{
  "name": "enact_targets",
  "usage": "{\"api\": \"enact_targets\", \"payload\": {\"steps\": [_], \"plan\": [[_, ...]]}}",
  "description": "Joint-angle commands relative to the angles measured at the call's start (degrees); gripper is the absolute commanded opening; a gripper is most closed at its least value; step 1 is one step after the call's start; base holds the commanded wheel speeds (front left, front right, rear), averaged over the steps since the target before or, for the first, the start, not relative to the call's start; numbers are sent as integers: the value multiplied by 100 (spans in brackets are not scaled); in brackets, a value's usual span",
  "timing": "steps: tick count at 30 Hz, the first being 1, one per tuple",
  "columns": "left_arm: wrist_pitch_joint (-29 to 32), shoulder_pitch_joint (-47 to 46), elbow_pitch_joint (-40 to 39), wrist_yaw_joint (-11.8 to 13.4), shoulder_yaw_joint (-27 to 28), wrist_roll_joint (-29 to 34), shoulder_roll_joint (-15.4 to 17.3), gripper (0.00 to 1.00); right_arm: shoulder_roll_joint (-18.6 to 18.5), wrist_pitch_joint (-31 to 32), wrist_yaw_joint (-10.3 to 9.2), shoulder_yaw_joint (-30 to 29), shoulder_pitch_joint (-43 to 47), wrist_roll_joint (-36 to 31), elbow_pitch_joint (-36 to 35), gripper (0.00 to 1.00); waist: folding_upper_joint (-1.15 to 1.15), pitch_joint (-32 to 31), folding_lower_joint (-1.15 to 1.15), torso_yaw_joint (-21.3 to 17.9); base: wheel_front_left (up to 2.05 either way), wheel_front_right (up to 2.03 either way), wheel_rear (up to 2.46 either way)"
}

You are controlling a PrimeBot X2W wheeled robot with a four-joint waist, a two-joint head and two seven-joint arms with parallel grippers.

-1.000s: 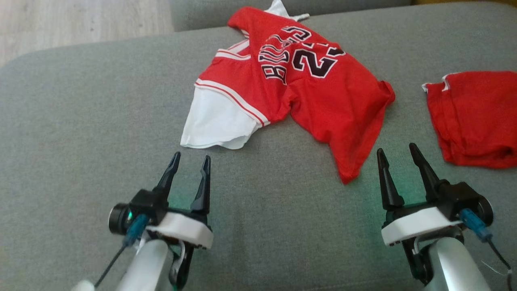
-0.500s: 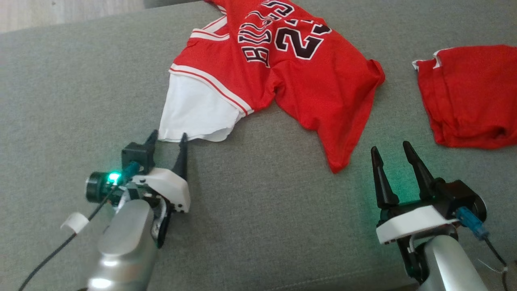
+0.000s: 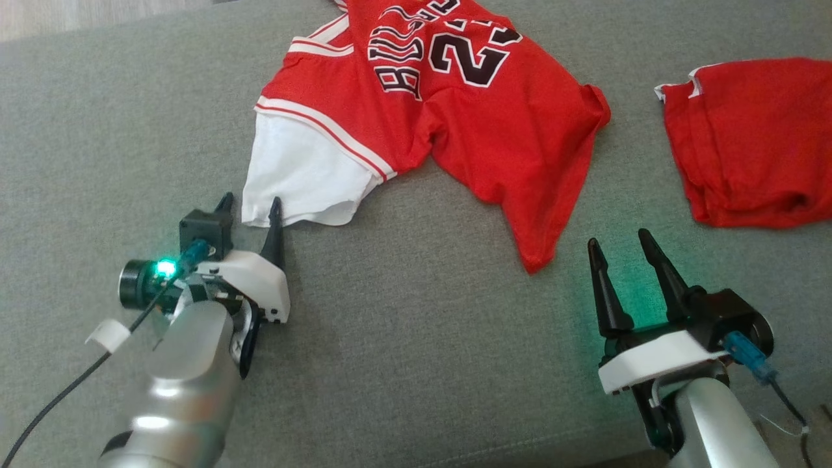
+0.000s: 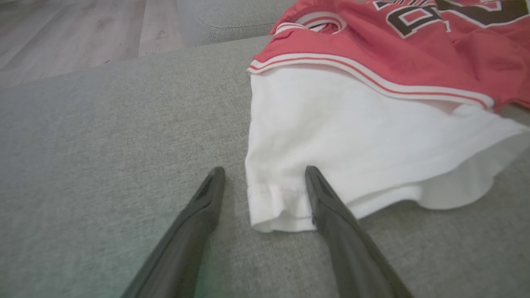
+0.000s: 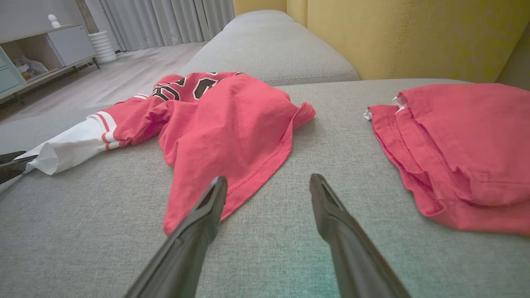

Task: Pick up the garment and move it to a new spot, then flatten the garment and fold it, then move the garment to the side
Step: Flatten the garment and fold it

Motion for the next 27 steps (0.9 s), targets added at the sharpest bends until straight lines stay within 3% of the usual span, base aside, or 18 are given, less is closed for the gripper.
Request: {"api": "enact_targets", "payload": {"steps": [1, 2, 3, 4, 14, 18, 27], "plan": [[30, -129, 87, -14, 149, -23, 196, 100, -11, -78, -5, 139, -189, -11, -139, 100, 0, 9, 0, -2, 0, 0, 0], [61, -150, 165, -50, 138, -37, 191, 100, -11, -79, -5, 144, -191, -19, -135, 100, 0, 14, 0, -1, 0, 0, 0], [86, -170, 235, -95, 120, -46, 186, 13, -11, -79, -5, 151, -193, -30, -132, 100, 0, 16, 0, 1, 0, 0, 0], [91, -191, 290, -145, 93, -45, 183, 0, -11, -76, -5, 163, -194, -48, -126, 100, 0, 17, 0, 7, 0, 0, 0], [-463, -244, 80, -183, 200, -222, 90, 0, -11, 290, -5, 589, -131, -234, -79, 100, 0, -152, 0, 201, 0, 0, 0], [-528, -140, -416, -134, 350, -318, 49, 0, -11, 596, -5, 857, -132, -508, 45, 100, 0, -210, 0, 315, 0, 0, 0], [-534, 369, -1764, -52, 586, -218, 24, 0, -10, 1021, -5, 790, -427, -1244, 504, 100, 0, -191, 0, 543, 0, 0, 0]]}}
